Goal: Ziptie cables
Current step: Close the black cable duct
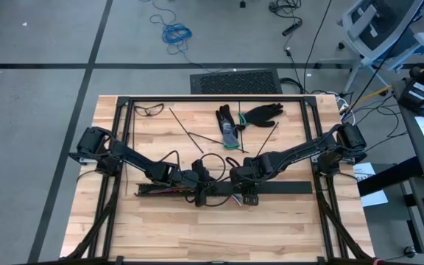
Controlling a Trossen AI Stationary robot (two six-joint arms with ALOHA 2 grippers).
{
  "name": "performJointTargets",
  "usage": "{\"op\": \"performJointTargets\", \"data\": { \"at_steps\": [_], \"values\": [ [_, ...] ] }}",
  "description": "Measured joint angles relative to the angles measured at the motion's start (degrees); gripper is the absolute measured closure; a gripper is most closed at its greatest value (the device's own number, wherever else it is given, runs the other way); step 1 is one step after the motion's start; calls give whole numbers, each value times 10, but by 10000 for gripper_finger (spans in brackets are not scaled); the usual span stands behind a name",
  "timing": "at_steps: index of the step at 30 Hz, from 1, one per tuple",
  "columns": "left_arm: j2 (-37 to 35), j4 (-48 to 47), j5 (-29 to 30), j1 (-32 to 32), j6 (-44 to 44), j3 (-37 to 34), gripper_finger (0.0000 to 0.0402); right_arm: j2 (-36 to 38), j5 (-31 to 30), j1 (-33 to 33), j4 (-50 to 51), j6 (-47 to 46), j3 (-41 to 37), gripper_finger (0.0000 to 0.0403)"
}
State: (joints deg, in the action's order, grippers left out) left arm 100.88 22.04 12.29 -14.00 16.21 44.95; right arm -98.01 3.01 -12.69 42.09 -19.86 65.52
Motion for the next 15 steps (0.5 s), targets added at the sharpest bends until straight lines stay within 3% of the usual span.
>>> {"op": "performJointTargets", "data": {
  "at_steps": [15],
  "values": [
    [-11,-2,0,1,0,0,244,0,1,0,-7,0,0,165]
  ]
}}
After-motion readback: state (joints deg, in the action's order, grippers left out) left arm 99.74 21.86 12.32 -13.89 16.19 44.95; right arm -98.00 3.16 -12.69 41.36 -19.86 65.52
